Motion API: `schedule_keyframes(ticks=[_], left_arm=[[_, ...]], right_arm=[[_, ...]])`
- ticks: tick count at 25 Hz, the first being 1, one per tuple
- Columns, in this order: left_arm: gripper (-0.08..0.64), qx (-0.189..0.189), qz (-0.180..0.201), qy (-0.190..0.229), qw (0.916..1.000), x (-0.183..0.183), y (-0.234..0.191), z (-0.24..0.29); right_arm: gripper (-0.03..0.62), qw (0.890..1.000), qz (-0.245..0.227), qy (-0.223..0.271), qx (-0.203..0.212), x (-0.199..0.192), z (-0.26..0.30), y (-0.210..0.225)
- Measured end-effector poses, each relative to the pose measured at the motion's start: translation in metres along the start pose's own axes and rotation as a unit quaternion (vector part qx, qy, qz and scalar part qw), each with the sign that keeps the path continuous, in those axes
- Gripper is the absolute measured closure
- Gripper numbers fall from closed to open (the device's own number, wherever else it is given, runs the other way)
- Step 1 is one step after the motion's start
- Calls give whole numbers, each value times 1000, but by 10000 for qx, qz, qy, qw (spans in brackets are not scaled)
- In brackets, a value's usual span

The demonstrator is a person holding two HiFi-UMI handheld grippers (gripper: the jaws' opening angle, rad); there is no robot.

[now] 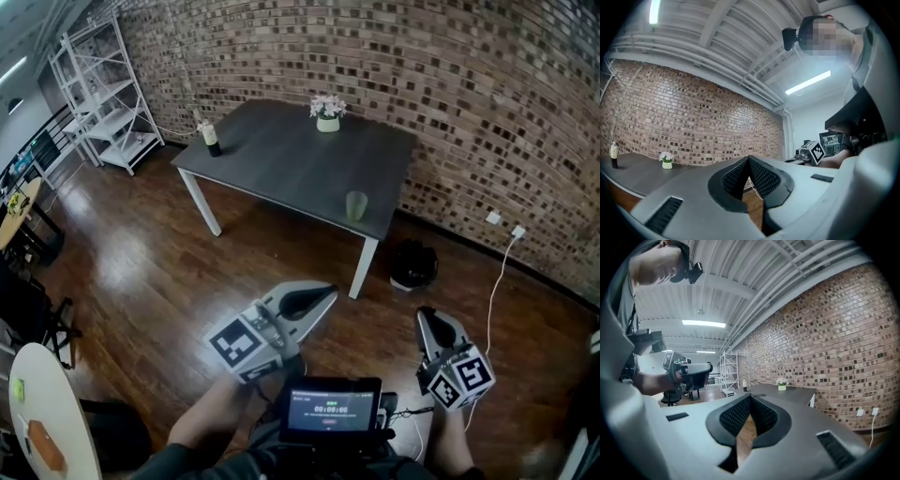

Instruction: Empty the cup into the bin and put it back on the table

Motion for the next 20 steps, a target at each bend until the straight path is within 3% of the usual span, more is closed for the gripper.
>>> schedule_keyframes(ticks=[8,15,20], left_arm=[[569,-189,63,-80,9998,-7,-98,9],[569,-426,-48,-142,9990,-13,-170,10],[569,-494,-40,-70,9987,-13,-209,13]], right_arm=[[591,9999,-54,101,-77,33,87,9],[591,9992,0,103,-396,59,150,17],[591,9992,-95,12,-389,73,186,17]])
Point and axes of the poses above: the fingertips, and each gripper's own axes: z forward along the fingers, y to its right, x out of its top, the point moved 4 cm from there along -z, backward along the fingers, and after that the axes turned 13 degrees about -y, right-handed, at the moved point
